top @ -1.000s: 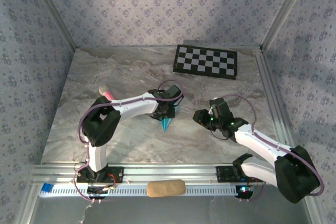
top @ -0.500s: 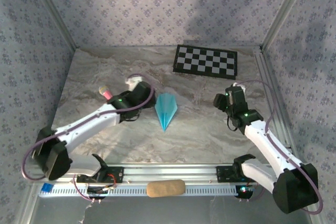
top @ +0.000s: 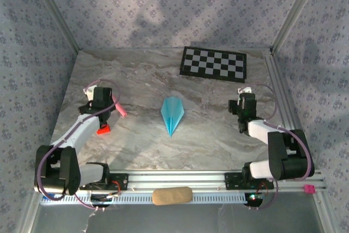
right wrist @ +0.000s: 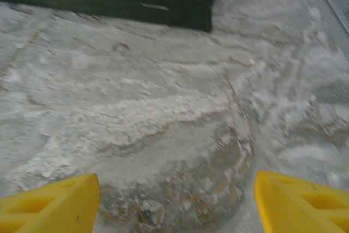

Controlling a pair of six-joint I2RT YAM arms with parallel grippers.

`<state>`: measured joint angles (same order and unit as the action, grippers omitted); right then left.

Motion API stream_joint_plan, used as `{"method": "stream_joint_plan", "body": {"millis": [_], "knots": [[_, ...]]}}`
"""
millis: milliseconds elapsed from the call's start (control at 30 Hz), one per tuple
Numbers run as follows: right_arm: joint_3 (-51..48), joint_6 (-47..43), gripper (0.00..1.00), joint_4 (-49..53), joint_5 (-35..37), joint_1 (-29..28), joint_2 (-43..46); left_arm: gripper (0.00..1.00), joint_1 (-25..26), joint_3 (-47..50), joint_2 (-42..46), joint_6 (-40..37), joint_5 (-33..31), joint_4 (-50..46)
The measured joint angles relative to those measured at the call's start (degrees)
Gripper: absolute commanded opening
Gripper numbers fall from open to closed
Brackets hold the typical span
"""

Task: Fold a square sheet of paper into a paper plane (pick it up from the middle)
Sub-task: Reset both arms

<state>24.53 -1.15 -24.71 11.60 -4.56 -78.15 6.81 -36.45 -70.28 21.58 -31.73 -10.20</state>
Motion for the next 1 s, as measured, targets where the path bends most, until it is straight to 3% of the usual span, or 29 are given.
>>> {"method": "stream_joint_plan", "body": {"millis": [67, 200, 567, 800, 1000], "knots": [[-1.7, -2.0, 0.77, -6.3, -5.7, 2.3, -0.9, 1.00, -0.2, 2.1, -0.2, -2.5, 1.1, 4.5], [-3.5, -3.1, 0.99, -15.6, -12.1, 5.8, -5.4, 1.00, -0.5, 4.6, -2.4, -7.1, 2.7, 15.5], [-3.2, -1.2, 0.99, -19.2, -8.9, 5.8, -8.9, 0.99, -0.7, 7.6, -14.0, -20.9, 15.2, 39.1], [-3.2, -1.2, 1.00, -19.3, -7.9, 5.8, -8.9, 1.00, -7.5, 13.1, -17.6, -20.2, 22.4, 51.2], [-3.1, -1.0, 1.00, -19.3, -7.9, 5.8, -8.9, 1.00, -7.5, 13.4, -17.9, -19.6, 24.1, 54.1]]}}
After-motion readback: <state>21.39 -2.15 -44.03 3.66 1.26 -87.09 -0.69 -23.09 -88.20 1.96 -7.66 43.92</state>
